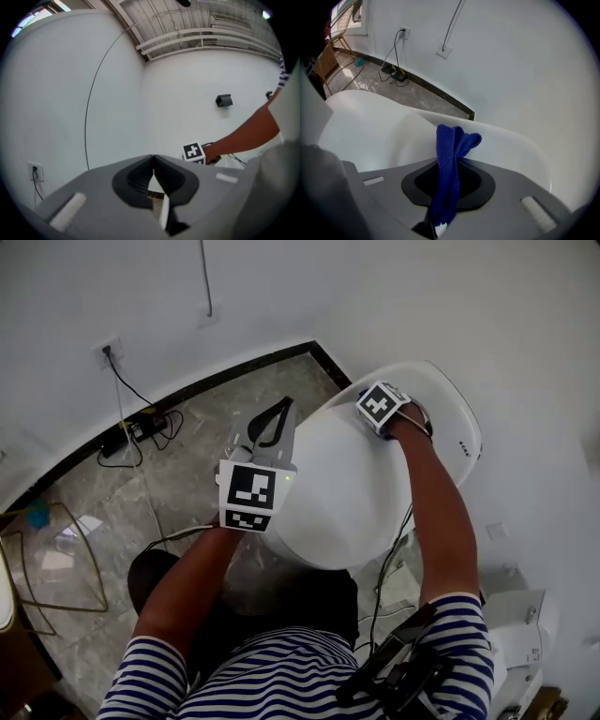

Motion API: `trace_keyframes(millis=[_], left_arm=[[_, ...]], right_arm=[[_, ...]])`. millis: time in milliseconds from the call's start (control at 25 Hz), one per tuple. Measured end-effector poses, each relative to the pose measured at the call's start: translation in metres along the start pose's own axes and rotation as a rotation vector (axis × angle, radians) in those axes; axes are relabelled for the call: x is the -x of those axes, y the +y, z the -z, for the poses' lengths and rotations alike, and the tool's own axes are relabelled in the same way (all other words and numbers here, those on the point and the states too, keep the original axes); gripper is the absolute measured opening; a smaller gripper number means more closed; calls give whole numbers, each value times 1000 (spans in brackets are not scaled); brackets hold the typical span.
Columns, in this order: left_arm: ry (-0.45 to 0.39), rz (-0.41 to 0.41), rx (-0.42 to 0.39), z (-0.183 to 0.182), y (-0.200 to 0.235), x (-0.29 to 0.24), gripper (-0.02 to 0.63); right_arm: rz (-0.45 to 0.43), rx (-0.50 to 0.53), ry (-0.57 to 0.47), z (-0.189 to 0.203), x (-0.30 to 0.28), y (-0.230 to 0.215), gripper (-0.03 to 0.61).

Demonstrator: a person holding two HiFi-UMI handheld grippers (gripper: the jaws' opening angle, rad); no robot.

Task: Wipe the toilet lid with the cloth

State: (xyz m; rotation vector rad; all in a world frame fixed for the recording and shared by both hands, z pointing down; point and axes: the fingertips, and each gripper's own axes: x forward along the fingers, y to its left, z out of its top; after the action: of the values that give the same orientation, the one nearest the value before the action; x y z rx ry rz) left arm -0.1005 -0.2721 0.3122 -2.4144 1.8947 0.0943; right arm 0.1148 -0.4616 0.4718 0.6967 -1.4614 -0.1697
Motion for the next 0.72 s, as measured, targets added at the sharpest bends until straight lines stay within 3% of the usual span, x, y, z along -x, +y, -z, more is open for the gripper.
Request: trace_keyframes(millis=[720], left_arm=[[11, -55, -33, -4, 12, 21, 5]], right_arm=[[-113, 212, -138, -70, 56, 102, 61]])
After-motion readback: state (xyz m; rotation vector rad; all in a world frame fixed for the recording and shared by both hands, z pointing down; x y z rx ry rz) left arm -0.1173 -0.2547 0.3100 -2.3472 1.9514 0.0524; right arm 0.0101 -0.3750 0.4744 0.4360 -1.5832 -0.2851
